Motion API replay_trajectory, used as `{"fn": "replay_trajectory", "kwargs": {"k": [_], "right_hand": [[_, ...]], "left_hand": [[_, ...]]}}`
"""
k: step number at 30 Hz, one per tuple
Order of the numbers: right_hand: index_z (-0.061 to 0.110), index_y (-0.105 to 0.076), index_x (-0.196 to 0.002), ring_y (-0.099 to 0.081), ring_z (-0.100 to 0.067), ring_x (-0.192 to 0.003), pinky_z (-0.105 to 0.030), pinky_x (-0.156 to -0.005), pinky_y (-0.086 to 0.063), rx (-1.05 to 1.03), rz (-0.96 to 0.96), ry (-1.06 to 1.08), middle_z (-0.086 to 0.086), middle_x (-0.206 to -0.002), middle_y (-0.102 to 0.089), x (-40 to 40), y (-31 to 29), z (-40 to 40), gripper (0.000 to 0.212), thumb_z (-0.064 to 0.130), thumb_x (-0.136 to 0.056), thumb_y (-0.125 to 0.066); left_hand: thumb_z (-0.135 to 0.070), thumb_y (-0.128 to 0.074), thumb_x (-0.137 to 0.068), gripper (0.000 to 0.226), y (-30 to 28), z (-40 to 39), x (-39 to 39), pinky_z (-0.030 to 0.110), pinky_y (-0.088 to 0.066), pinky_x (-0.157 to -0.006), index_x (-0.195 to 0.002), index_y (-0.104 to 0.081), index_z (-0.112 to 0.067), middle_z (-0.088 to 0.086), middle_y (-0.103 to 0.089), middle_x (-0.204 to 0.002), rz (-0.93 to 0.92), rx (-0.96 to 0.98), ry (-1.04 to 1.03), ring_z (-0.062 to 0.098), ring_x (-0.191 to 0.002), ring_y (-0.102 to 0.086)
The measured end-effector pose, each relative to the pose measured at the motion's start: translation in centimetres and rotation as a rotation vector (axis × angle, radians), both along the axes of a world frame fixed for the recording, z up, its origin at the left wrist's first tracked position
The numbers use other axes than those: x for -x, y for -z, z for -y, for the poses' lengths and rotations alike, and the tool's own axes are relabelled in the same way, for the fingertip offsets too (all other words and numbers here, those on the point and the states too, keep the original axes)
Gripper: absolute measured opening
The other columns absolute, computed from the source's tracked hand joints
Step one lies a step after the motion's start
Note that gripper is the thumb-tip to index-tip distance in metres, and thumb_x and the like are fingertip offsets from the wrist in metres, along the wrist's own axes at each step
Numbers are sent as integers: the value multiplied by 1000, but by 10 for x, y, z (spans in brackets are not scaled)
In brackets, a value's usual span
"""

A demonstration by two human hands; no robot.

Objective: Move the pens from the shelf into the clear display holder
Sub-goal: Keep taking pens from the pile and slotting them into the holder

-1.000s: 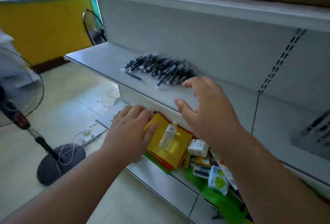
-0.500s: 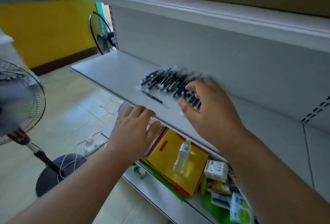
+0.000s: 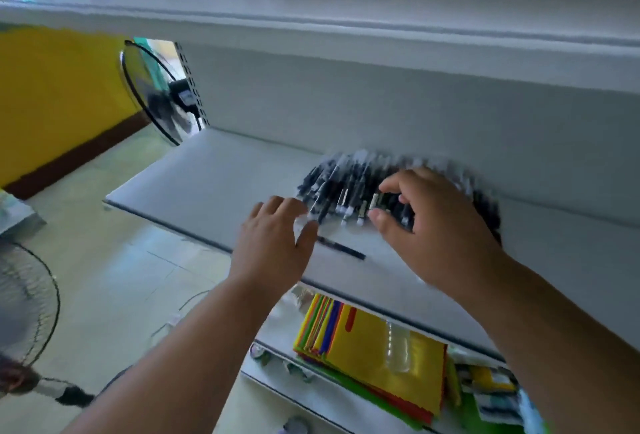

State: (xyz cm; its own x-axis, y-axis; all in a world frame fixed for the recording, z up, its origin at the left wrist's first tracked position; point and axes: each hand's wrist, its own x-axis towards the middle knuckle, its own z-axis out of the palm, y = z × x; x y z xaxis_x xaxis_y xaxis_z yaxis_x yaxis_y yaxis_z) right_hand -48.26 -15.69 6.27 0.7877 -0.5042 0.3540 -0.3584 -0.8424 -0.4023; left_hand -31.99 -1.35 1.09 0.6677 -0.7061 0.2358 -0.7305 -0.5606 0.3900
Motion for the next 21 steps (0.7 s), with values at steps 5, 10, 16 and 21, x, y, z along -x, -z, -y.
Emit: {"fn": "replay_trajectory", "kwargs": {"k": [5, 10, 16, 21], "right_hand": [[23, -60, -117, -53, -9, -96, -26, -75, -37, -18, -20, 166, 12, -105, -54, -33, 5, -14, 35, 43, -87, -61], [21, -61, -114, -55, -10, -98, -26, -78, -40, -18, 63, 315, 11, -102, -53, -64, 0, -25, 34, 41, -86, -59], [22, -61, -113, -56, -10, -96, -26, -74, -41, -21, 44, 436, 8, -103, -59, -71, 1, -36, 32, 40, -87, -61], [22, -62, -114, -53, -5, -94, -9, -71, -34, 14, 39, 480, 12, -102, -56, -80, 1, -42, 32, 40, -87, -61]], "left_hand": [[-36, -57, -93, 25, 10, 36, -86, 35, -43, -87, -110, -64, -19, 0, -65, -103, -73, 109, 75, 27, -101, -56], [-40, -58, -91, 31, 20, 68, -130, 38, -45, -91, -115, -62, -20, 1, -64, -109, -149, 5, 189, 27, -108, -53], [-50, -57, -90, 42, 19, 85, -142, 37, -44, -96, -121, -59, -22, 3, -61, -118, -112, -96, 303, 27, -113, -52], [-52, -52, -90, 40, 21, 97, -151, 37, -49, -82, -103, -62, -16, 7, -64, -105, -23, -206, 338, 31, -99, -58]]}}
